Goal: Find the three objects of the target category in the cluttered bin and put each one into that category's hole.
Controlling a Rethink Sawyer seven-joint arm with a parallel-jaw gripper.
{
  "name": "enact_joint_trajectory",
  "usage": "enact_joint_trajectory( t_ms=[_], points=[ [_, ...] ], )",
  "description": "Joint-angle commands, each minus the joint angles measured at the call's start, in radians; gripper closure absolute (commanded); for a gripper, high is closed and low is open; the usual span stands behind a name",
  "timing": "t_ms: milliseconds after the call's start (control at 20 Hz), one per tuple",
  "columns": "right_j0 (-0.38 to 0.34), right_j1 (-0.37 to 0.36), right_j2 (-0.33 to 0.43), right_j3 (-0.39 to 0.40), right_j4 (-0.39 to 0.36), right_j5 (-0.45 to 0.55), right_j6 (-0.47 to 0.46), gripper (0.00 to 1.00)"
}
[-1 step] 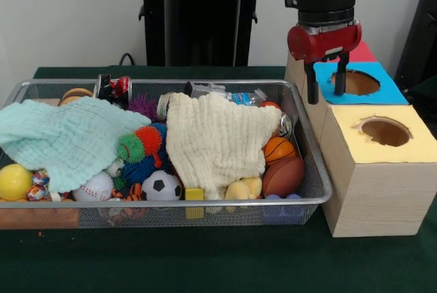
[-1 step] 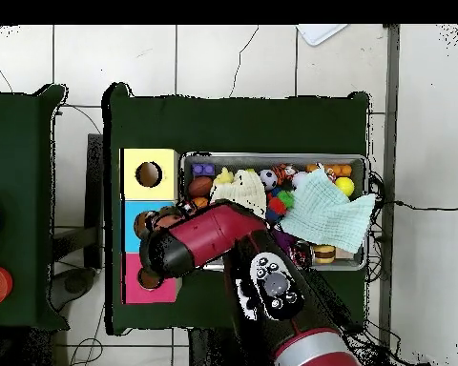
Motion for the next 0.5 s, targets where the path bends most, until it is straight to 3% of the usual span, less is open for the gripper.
enact_joint_trajectory(
  t_ms=[50, 300, 500],
  points=[
    [-0.049, 0.050, -0.130, -0.048, 0.074, 0.063, 0.197, 0.00],
    [-0.120, 0.070, -0.054, -0.159, 0.096, 0.297, -0.048, 0.00],
    [-0.175, 0.085, 0.008, -0.219, 0.116, 0.392, -0.145, 0.00]
  ],
)
